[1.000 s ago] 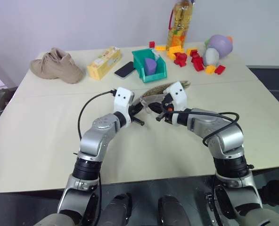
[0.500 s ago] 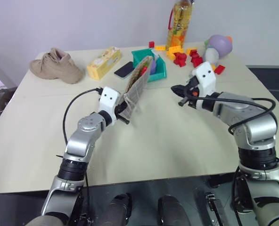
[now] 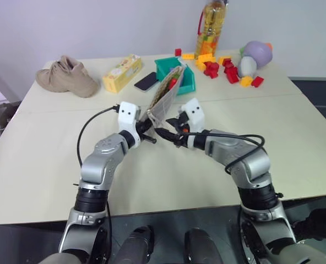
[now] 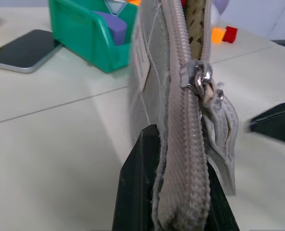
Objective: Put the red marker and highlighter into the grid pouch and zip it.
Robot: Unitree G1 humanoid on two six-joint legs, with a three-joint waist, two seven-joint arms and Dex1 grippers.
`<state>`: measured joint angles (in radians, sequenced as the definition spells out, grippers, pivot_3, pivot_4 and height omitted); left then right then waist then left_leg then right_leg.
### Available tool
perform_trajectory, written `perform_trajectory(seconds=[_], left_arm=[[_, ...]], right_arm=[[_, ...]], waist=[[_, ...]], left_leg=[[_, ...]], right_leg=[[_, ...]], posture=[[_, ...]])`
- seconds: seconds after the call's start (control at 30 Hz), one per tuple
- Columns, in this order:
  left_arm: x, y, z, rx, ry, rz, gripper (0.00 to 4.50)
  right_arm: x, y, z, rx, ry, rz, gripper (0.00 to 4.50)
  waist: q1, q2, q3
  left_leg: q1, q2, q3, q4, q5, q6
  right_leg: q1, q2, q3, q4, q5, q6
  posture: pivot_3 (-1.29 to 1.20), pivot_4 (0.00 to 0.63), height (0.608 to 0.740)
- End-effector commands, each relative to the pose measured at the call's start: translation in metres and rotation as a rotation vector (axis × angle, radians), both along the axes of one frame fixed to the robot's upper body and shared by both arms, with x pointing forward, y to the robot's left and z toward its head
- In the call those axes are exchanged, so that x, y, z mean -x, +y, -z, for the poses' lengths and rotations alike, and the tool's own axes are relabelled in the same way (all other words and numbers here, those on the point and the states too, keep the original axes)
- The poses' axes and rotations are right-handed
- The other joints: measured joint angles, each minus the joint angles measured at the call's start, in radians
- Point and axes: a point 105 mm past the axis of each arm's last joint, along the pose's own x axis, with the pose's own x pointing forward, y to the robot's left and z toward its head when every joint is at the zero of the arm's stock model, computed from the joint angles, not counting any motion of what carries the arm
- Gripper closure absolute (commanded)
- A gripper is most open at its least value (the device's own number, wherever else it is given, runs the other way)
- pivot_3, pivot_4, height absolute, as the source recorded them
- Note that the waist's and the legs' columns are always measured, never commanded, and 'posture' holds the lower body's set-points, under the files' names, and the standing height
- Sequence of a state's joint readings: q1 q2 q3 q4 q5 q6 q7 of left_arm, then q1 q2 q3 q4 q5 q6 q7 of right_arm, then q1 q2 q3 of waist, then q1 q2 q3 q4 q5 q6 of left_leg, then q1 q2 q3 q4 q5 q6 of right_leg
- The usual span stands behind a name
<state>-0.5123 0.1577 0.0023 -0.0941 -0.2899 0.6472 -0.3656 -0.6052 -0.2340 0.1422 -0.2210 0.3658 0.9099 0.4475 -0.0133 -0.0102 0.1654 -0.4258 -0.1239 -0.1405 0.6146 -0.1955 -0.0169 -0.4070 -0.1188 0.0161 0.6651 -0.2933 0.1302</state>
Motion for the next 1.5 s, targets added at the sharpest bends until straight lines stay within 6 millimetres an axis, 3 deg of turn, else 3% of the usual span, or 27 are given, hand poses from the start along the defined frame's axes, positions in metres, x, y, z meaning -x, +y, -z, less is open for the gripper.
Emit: perform_trajectory(seconds=[0.03, 0.1, 0.17, 0.23, 0.33, 0.37, 0.47, 0.6, 0.93, 1.1, 1.23, 1.27, 1.37, 1.5], left_arm=[[0.004, -0.003, -0.012, 0.011, -0.040, 0.018, 4.50], [0.004, -0.004, -0.011, 0.010, -0.040, 0.020, 4.50], [0.005, -0.004, -0.011, 0.009, -0.041, 0.021, 4.50], [0.005, -0.004, -0.011, 0.010, -0.042, 0.019, 4.50], [0.004, -0.003, -0.011, 0.009, -0.043, 0.015, 4.50], [0.004, -0.003, -0.011, 0.008, -0.043, 0.015, 4.50], [0.004, -0.003, -0.011, 0.003, -0.045, 0.016, 4.50], [0.004, 0.000, -0.009, -0.054, -0.069, 0.024, 4.50], [0.007, 0.026, 0.005, -0.275, -0.156, 0.050, 4.50], [0.007, 0.039, 0.010, -0.305, -0.152, 0.035, 4.50], [0.010, 0.043, 0.013, -0.283, -0.134, 0.047, 4.50], [0.012, 0.044, 0.013, -0.273, -0.130, 0.055, 4.18], [0.019, 0.046, 0.015, -0.245, -0.106, 0.080, 3.13], [0.026, 0.056, 0.023, -0.249, -0.064, 0.059, 1.11]], right_arm=[[-0.005, 0.010, -0.017, -0.029, -0.068, -0.012, 1.41], [-0.008, 0.012, -0.016, -0.036, -0.066, -0.007, 1.41], [-0.010, 0.013, -0.016, -0.050, -0.063, -0.008, 1.92], [-0.010, 0.014, -0.016, -0.053, -0.063, -0.012, 2.73], [-0.010, 0.010, -0.016, -0.041, -0.073, -0.010, 4.37], [-0.010, 0.009, -0.017, -0.039, -0.076, -0.008, 4.45], [-0.010, 0.002, -0.021, -0.032, -0.093, 0.006, 4.45], [-0.016, -0.021, -0.032, 0.005, -0.145, 0.071, 4.45], [-0.031, -0.114, -0.085, 0.161, -0.309, 0.293, 4.45], [-0.032, -0.138, -0.086, 0.224, -0.311, 0.333, 4.45], [-0.026, -0.138, -0.073, 0.233, -0.261, 0.280, 4.45], [-0.023, -0.136, -0.069, 0.229, -0.243, 0.253, 4.48], [-0.010, -0.128, -0.056, 0.234, -0.200, 0.162, 3.64], [0.004, -0.129, -0.037, 0.254, -0.164, 0.096, 1.61]], waist=[[-0.001, 0.000, 0.000], [-0.001, 0.000, 0.000], [-0.001, 0.000, 0.000], [-0.001, 0.000, 0.000], [-0.001, 0.000, 0.000], [-0.001, 0.000, 0.000], [-0.001, 0.000, 0.000], [0.000, 0.000, 0.000], [-0.001, 0.000, 0.000], [-0.002, 0.000, 0.000], [-0.001, 0.000, 0.000], [-0.001, 0.000, 0.000], [0.000, 0.000, 0.000], [0.003, 0.000, 0.000]], left_leg=[[0.000, 0.000, 0.000, 0.000, 0.000, 0.000], [0.000, 0.000, 0.000, 0.000, 0.000, 0.000], [0.000, 0.000, 0.000, 0.000, 0.000, 0.000], [0.000, 0.000, 0.000, 0.000, 0.000, 0.000], [0.000, 0.000, 0.000, 0.000, 0.000, 0.000], [0.000, 0.000, 0.000, 0.000, 0.000, 0.000], [0.000, 0.000, 0.000, 0.000, 0.000, 0.000], [0.000, 0.000, 0.000, 0.000, 0.000, 0.000], [0.000, 0.000, 0.000, -0.001, -0.001, 0.002], [0.000, 0.001, 0.001, -0.001, -0.001, 0.002], [0.000, 0.001, 0.001, -0.001, -0.001, 0.002], [0.000, 0.001, 0.001, -0.001, -0.001, 0.002], [0.000, 0.001, 0.001, -0.001, -0.002, 0.003], [0.000, 0.001, 0.001, -0.001, -0.002, 0.003]], right_leg=[[0.000, 0.000, 0.000, 0.000, 0.000, 0.000], [0.000, 0.000, 0.000, 0.000, 0.000, 0.000], [0.000, 0.000, 0.000, 0.000, 0.000, 0.000], [0.000, 0.000, 0.000, 0.000, 0.000, 0.000], [0.000, 0.000, 0.000, 0.000, 0.000, 0.000], [0.000, 0.000, 0.000, 0.000, 0.000, 0.000], [0.000, 0.000, 0.000, 0.000, 0.000, 0.000], [0.000, 0.000, 0.000, 0.000, 0.000, 0.000], [-0.001, 0.000, 0.000, -0.001, 0.000, 0.000], [0.000, 0.000, 0.000, -0.001, 0.000, 0.000], [0.000, 0.000, 0.000, -0.001, 0.000, 0.000], [0.000, 0.000, 0.000, -0.001, 0.000, 0.000], [0.000, 0.000, 0.000, -0.002, 0.000, 0.000], [0.000, 0.000, 0.000, -0.002, 0.000, 0.000]], posture=[[0.00, 0.150, 0.740], [0.00, 0.150, 0.740], [0.00, 0.150, 0.740], [0.00, 0.150, 0.740], [0.00, 0.150, 0.740], [0.00, 0.150, 0.740], [0.00, 0.150, 0.740], [0.00, 0.150, 0.740], [0.00, 0.150, 0.740], [0.00, 0.150, 0.740], [0.00, 0.150, 0.740], [0.00, 0.150, 0.740], [0.00, 0.150, 0.740], [0.00, 0.150, 0.740]])
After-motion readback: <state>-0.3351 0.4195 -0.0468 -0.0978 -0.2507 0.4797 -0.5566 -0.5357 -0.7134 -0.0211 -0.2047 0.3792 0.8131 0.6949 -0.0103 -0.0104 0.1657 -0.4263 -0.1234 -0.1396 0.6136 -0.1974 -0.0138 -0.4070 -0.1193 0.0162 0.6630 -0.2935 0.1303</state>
